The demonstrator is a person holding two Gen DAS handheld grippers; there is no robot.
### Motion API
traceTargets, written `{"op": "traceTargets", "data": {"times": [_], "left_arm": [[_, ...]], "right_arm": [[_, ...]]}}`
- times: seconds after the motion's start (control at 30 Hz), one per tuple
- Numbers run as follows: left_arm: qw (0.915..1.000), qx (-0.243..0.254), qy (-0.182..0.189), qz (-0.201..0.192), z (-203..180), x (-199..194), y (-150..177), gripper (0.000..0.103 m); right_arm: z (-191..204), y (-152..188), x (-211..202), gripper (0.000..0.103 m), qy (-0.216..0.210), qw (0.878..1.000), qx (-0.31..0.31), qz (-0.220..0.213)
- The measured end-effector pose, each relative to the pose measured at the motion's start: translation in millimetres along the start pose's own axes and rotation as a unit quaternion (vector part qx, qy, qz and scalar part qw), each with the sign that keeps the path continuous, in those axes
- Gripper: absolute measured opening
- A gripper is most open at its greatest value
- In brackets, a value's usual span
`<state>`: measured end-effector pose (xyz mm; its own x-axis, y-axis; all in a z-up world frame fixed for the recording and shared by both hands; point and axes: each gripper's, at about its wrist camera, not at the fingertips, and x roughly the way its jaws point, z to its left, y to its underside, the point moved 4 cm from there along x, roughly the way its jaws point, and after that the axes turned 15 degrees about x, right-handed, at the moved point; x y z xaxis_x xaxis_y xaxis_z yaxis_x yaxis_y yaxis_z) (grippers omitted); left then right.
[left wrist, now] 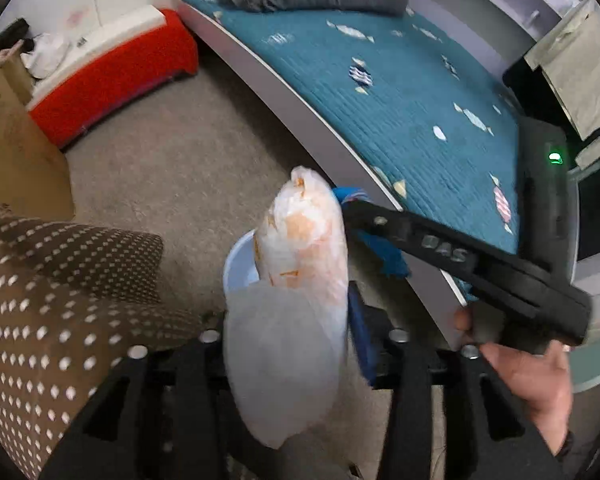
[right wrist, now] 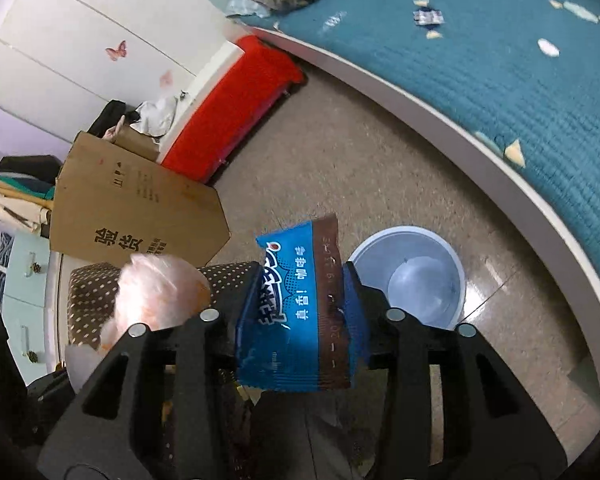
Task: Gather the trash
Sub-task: 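Carry both items to the clear bin and open both tools to drop them, then return both tools to the table over the remaining trash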
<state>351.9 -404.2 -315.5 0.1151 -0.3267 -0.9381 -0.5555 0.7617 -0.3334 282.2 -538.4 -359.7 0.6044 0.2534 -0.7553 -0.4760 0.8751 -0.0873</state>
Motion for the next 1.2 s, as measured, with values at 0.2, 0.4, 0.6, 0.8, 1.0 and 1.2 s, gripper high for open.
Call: {"op": "traceTargets", "data": {"times": [0.2, 0.4, 0.6, 0.8, 1.0, 1.2], "left_arm": [[0.9974, 0.017, -0.06, -0.034, -4, -21, -5, 0.09], [0.9932, -0.002, -0.089, -0.076, -2, -56, 6, 0.09], [0.9849, -0.013, -0.118, -0.126, -7, -93, 24, 0.092], [0.9744, -0.019, -0.147, -0.169, -16, -131, 43, 0.094], [0.9653, -0.03, -0.163, -0.202, -16, -167, 67, 0.094], [0.9548, -0.038, -0.185, -0.23, -12, -201, 96, 0.094]], "right_arm": [[-22, -2, 5, 0.084, -0.003, 0.999, 0.042, 0.001], [-29, 10, -16, 0.097, 0.011, 0.999, 0.036, -0.022], [-15, 24, -48, 0.097, 0.008, 0.999, 0.014, -0.051], [18, 42, -93, 0.097, -0.005, 0.996, -0.022, -0.091], [63, 64, -132, 0.097, -0.029, 0.989, -0.076, -0.122], [103, 94, -161, 0.097, -0.059, 0.981, -0.123, -0.137]]}}
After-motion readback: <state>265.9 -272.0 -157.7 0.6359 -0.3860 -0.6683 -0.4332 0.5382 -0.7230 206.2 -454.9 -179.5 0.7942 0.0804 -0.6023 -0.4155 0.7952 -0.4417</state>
